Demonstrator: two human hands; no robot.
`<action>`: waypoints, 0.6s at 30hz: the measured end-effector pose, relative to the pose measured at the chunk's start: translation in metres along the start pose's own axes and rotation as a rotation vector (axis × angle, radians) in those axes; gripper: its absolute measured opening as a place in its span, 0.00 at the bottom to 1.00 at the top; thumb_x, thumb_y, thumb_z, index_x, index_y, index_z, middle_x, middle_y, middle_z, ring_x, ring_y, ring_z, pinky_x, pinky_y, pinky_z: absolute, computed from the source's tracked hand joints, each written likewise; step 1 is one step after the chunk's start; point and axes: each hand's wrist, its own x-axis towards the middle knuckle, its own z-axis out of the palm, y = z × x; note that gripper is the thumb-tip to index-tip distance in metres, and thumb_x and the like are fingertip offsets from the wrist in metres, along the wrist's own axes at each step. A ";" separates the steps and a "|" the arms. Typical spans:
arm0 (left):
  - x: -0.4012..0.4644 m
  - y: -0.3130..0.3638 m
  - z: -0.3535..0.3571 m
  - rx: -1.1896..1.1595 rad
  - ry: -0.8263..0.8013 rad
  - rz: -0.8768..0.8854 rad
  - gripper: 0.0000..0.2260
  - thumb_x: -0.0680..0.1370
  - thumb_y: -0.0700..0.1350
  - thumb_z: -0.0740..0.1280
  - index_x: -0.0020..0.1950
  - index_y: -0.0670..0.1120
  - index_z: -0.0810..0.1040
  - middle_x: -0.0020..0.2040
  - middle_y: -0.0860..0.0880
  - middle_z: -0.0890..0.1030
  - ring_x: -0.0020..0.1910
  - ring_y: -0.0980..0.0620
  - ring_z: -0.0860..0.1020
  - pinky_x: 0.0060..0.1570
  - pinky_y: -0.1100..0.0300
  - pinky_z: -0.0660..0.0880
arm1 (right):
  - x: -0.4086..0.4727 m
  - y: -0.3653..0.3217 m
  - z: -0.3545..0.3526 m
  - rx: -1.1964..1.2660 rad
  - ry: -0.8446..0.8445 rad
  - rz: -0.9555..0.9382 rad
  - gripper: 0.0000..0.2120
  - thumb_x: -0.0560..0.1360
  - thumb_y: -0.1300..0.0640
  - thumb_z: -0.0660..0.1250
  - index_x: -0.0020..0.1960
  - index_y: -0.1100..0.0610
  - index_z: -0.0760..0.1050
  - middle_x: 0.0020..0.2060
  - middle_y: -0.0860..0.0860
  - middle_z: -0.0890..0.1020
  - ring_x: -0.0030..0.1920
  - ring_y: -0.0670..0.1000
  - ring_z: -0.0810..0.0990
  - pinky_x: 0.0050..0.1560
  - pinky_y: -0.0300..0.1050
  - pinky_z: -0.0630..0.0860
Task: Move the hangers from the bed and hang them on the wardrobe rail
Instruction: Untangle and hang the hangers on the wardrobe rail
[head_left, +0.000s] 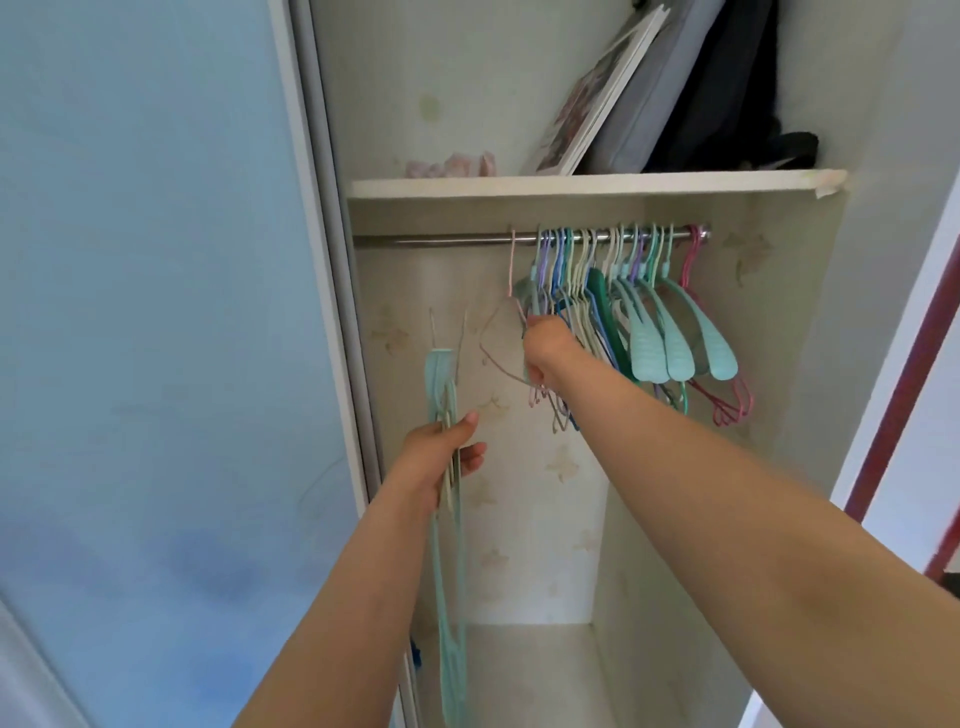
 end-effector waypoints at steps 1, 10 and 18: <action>-0.002 0.003 0.000 0.004 -0.001 0.013 0.12 0.74 0.45 0.72 0.51 0.39 0.75 0.36 0.46 0.79 0.29 0.54 0.82 0.29 0.63 0.78 | 0.001 0.001 -0.001 -0.024 -0.001 0.021 0.20 0.81 0.64 0.50 0.72 0.62 0.65 0.37 0.50 0.69 0.32 0.46 0.65 0.25 0.36 0.65; -0.027 0.007 -0.005 -0.217 -0.103 -0.020 0.16 0.79 0.53 0.63 0.52 0.39 0.74 0.30 0.50 0.73 0.25 0.57 0.73 0.26 0.65 0.75 | -0.029 0.064 -0.004 -0.238 0.307 -0.163 0.24 0.78 0.61 0.60 0.73 0.61 0.61 0.69 0.62 0.64 0.65 0.61 0.68 0.64 0.52 0.67; -0.037 -0.021 0.014 -0.379 -0.118 -0.058 0.18 0.80 0.49 0.62 0.63 0.37 0.72 0.32 0.49 0.71 0.29 0.56 0.73 0.31 0.67 0.76 | -0.115 0.127 0.011 -0.270 -0.593 -0.057 0.31 0.72 0.33 0.62 0.62 0.57 0.69 0.53 0.53 0.79 0.52 0.49 0.79 0.50 0.44 0.75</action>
